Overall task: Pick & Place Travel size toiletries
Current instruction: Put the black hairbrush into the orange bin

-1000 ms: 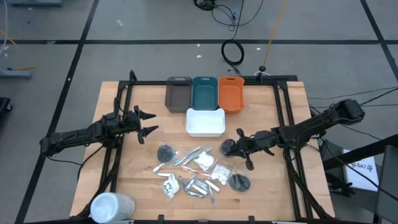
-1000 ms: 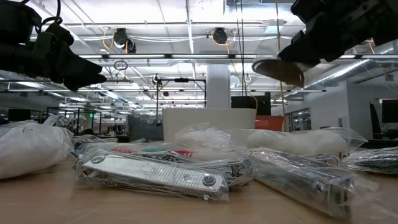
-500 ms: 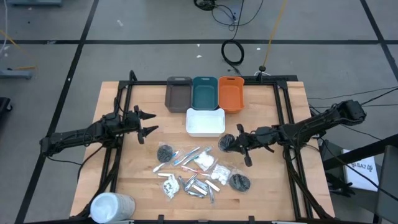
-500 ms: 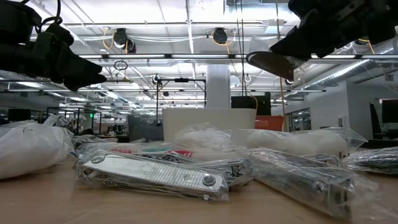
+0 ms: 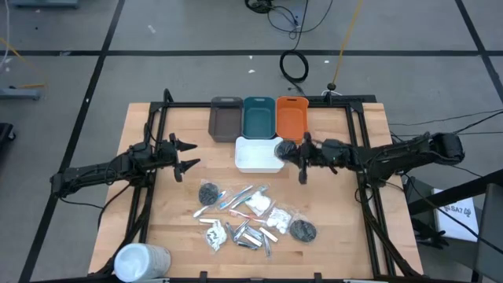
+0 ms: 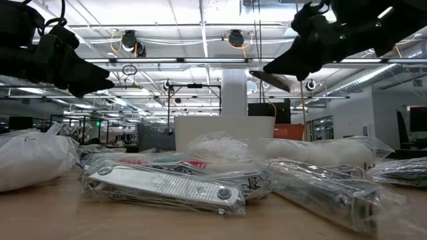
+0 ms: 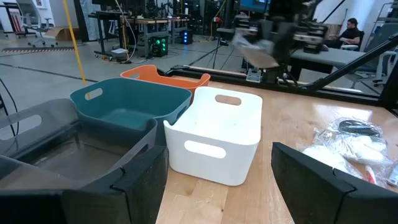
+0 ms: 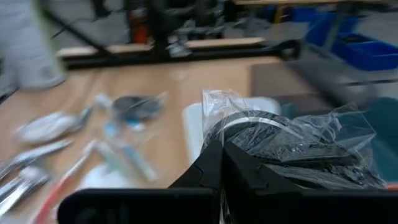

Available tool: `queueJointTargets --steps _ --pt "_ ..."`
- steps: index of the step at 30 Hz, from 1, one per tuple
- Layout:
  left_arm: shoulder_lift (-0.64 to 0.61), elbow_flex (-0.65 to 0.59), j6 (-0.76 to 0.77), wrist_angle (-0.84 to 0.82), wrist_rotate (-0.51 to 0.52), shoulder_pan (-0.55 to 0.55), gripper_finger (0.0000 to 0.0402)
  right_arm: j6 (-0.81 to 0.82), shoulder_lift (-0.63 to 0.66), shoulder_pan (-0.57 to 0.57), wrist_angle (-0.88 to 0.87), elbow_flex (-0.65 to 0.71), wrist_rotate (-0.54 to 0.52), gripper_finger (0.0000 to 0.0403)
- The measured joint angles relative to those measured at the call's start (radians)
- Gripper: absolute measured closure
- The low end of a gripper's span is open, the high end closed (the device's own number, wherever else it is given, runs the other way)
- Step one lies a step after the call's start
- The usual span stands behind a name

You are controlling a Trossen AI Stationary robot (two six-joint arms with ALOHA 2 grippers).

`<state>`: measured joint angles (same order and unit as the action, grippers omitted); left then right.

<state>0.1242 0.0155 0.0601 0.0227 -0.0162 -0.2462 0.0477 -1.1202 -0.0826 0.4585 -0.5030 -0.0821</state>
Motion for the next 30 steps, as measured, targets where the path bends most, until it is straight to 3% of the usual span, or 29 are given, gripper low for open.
queueJointTargets --steps 14,18,23,30 --pt "0.000 0.000 0.000 0.000 0.000 0.000 0.0128 0.143 -0.063 -0.406 0.092 -0.010 0.008 0.0403" --pt "0.000 0.000 0.000 0.000 0.000 0.000 0.0128 0.161 -0.155 -0.503 0.016 -0.089 0.115 0.0403" --pt "0.000 0.000 0.000 0.000 0.000 0.000 0.0128 0.114 -0.299 -0.563 -0.030 -0.193 0.165 0.0403" --pt "0.000 0.000 0.000 0.000 0.000 0.000 0.0128 0.096 -0.416 -0.598 -0.023 -0.204 0.163 0.0403"
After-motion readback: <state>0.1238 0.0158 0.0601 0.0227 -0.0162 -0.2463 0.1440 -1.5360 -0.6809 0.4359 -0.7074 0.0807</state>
